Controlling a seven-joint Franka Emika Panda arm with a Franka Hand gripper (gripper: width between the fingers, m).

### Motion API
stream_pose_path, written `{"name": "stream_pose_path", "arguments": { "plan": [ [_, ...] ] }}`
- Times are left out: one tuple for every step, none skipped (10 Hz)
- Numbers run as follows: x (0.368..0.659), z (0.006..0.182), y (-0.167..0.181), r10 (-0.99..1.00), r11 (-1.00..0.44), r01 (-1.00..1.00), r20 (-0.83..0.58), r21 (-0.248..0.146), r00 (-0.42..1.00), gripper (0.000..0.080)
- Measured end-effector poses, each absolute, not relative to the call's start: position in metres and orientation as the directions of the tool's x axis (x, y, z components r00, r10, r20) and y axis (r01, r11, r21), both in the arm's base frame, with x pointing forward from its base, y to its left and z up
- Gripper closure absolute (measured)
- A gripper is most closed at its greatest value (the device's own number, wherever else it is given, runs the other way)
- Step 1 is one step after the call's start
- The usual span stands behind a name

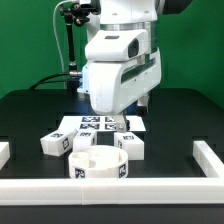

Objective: Assemble stool

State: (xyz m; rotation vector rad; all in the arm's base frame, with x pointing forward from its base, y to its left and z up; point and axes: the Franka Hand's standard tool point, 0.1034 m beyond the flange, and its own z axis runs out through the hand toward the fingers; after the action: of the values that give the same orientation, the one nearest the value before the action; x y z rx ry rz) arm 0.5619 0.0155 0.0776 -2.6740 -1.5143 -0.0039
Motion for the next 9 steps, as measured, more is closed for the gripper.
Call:
{"name": "stream_pose_path", "arguments": {
  "plan": [
    [0.562, 0.077, 0.015, 0.861, -0.505, 0.861, 0.037, -0.059, 0.507, 0.0150],
    [0.562, 0.077, 0.015, 0.861, -0.505, 0.861, 0.037, -0.059, 0.507, 0.0150],
    [0.562, 0.077, 0.015, 0.861, -0.504, 0.862, 0.037, -0.059, 0.507, 0.0150],
    [0.561, 0.076, 0.013, 0.865, -0.499, 0.865, 0.036, -0.059, 0.501, 0.0150],
    [0.561, 0.072, 0.001, 0.894, -0.444, 0.894, 0.037, -0.057, 0.447, 0.0150],
    [0.564, 0.068, -0.014, 0.914, -0.401, 0.915, 0.042, -0.050, 0.403, 0.0150],
    [0.569, 0.065, -0.025, 0.931, -0.359, 0.932, 0.048, -0.046, 0.361, 0.0150],
    [0.572, 0.061, -0.036, 0.947, -0.316, 0.948, 0.052, -0.042, 0.318, 0.0150],
    [0.573, 0.060, -0.040, 0.945, -0.322, 0.946, 0.051, -0.042, 0.324, 0.0150]
  ]
}}
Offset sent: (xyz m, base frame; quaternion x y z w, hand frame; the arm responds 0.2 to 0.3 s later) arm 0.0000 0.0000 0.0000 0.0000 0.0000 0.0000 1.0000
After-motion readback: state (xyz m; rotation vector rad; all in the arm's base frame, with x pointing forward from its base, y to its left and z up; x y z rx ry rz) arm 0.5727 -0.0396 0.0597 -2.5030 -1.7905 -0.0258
